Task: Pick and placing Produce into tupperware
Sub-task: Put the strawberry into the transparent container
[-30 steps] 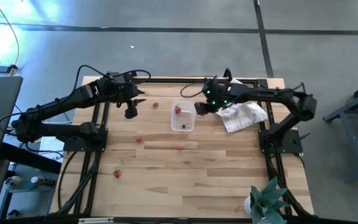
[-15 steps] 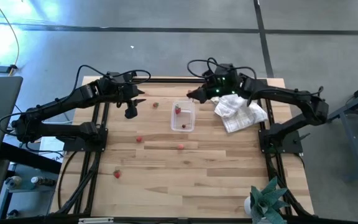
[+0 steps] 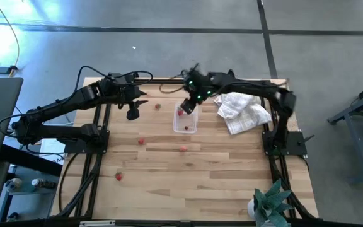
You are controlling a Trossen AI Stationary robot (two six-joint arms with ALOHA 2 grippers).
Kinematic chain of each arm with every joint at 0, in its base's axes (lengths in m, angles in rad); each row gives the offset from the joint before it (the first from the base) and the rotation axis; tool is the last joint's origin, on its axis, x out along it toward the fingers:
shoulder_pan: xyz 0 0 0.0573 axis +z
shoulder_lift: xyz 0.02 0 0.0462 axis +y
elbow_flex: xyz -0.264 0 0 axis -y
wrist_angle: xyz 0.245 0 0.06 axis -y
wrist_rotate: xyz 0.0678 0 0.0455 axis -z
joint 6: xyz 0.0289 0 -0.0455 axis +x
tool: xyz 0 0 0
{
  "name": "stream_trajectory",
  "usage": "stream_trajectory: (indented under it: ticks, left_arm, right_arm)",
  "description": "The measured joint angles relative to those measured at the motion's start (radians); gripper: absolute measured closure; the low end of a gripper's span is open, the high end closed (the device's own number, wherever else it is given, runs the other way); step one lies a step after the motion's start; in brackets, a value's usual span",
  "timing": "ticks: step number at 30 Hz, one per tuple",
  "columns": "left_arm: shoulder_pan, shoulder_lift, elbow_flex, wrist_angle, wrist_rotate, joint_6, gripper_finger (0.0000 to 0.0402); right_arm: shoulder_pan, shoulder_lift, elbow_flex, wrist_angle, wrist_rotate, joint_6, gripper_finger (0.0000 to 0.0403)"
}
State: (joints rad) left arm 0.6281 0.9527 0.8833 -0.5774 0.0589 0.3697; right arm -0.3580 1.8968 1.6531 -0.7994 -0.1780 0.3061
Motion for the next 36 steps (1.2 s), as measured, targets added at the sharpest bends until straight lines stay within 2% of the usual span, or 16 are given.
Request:
stream_trajectory:
  ticks: [5, 16, 21, 26, 36]
  left_arm:
    - [0.0, 0.0, 0.0, 0.0, 0.0, 0.0, 0.0266]
    - [0.0, 0.0, 0.0, 0.0, 0.0, 0.0, 0.0266]
    - [0.0, 0.0, 0.0, 0.0, 0.0, 0.0, 0.0266]
    - [0.0, 0.0, 0.0, 0.0, 0.0, 0.0, 0.0266]
    - [0.0, 0.0, 0.0, 0.0, 0.0, 0.0, 0.0266]
  right_arm:
    - [0.012, 0.121, 0.0, -0.005, -0.024, -0.021, 0.0252]
    - [0.012, 0.259, 0.001, 0.027, 0.07, -0.042, 0.0252]
    - [0.011, 0.286, 0.001, 0.044, 0.074, -0.041, 0.0252]
    - [0.011, 0.29, 0.001, 0.064, 0.122, -0.041, 0.0252]
    - [0.011, 0.29, 0.001, 0.056, 0.127, -0.045, 0.0252]
